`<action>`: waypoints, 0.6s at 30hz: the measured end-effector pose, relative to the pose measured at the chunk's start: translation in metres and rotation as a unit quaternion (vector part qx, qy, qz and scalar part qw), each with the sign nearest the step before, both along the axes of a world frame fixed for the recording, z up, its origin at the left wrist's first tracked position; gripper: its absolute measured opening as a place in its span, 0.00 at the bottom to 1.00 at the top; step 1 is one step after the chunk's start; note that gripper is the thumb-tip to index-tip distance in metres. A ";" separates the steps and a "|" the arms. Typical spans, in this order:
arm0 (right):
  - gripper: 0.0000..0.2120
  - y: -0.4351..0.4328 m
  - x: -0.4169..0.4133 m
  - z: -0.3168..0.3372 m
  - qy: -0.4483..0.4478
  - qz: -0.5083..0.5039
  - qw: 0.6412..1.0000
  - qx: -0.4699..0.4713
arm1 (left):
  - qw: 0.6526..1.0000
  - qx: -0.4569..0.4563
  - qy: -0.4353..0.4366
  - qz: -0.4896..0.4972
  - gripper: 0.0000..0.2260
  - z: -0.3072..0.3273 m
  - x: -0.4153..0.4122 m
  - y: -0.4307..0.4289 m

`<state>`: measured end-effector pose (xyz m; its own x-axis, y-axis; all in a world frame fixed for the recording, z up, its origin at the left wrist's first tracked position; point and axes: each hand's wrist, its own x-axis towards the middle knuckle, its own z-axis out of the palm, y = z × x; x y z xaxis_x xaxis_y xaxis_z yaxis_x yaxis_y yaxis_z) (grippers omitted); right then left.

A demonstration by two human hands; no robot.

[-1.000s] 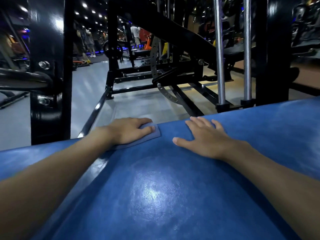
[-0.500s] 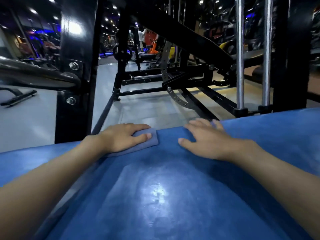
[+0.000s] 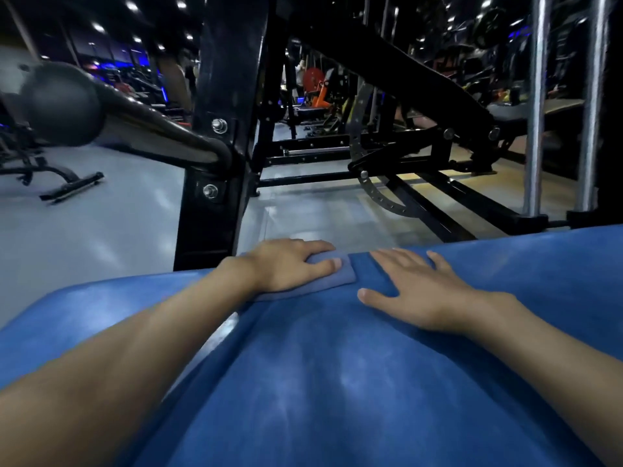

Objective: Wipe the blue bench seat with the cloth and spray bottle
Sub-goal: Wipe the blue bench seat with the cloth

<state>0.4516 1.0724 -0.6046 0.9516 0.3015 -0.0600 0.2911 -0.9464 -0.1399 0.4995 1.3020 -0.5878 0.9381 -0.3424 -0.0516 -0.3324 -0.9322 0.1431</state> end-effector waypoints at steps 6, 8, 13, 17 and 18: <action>0.38 0.076 -0.008 0.004 -0.014 0.073 0.996 0.045 | 0.999 0.011 -0.002 0.048 0.23 0.002 -0.018 0.090; 0.41 0.096 -0.007 -0.006 -0.015 0.089 0.995 0.034 | 0.998 0.001 -0.011 0.066 0.26 0.001 -0.025 0.117; 0.43 0.100 -0.006 -0.007 -0.024 0.083 0.996 0.008 | 0.997 0.028 -0.028 0.061 0.24 0.000 -0.020 0.092; 0.41 0.106 -0.011 0.000 0.000 0.068 0.997 -0.027 | 0.998 -0.010 -0.011 0.055 0.21 0.000 -0.019 0.090; 0.40 0.110 -0.011 0.002 -0.003 0.064 0.997 -0.035 | 0.998 -0.016 -0.010 0.056 0.21 -0.001 -0.021 0.100</action>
<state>0.4407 1.1821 -0.6026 0.9056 0.4166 -0.0794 0.4115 -0.9085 -0.0730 0.4790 1.4024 -0.5886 0.9715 -0.2361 -0.0229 -0.2291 -0.9589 0.1673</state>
